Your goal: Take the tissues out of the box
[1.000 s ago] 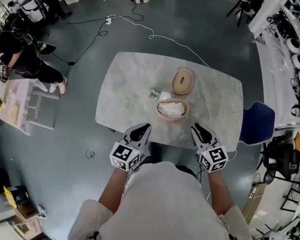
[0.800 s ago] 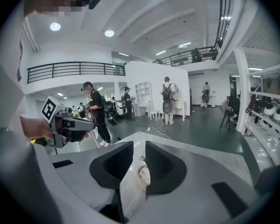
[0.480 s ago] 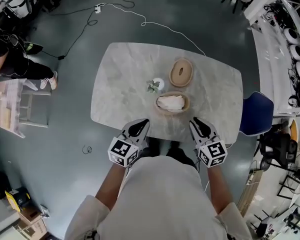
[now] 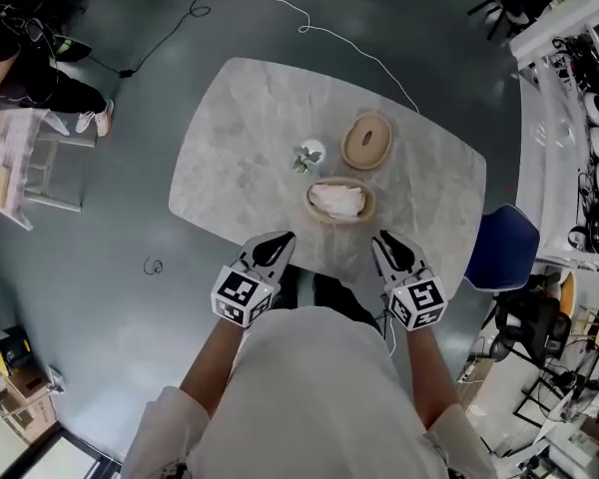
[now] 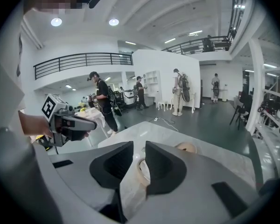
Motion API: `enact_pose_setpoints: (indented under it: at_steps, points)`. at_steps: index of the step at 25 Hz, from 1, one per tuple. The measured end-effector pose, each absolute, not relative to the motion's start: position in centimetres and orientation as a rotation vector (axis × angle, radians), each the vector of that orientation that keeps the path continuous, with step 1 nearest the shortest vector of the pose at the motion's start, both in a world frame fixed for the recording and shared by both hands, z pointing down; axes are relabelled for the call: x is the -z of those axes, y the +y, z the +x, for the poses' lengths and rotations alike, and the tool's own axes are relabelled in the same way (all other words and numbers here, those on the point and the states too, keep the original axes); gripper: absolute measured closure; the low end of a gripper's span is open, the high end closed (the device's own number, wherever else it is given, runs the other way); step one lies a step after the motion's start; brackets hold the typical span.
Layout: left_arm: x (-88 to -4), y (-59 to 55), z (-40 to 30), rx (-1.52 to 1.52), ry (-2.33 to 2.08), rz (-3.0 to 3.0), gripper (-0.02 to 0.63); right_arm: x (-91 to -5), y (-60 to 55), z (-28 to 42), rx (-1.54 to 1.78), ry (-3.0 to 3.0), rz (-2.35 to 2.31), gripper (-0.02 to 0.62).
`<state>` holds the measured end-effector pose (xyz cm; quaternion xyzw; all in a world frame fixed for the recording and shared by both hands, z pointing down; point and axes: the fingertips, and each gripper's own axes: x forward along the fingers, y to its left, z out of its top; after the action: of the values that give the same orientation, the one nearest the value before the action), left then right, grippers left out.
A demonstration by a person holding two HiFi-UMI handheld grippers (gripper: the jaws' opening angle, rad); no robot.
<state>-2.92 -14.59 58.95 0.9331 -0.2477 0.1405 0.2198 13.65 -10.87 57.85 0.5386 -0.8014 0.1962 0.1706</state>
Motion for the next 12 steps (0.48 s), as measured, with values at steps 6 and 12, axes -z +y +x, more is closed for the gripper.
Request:
enact_pose_setpoints:
  at_steps: [6,12]
  points:
    - [-60.4,-15.3,-3.1,-0.390,-0.782,2.508,0.597,-61.4,-13.6,13.5,-0.579,-2.284,1.380,0.495]
    - [-61.2,-15.2,-2.6,-0.396,-0.862,2.441,0.597,-65.8,-15.4,13.3,-0.608,-2.273,1.179,0.495]
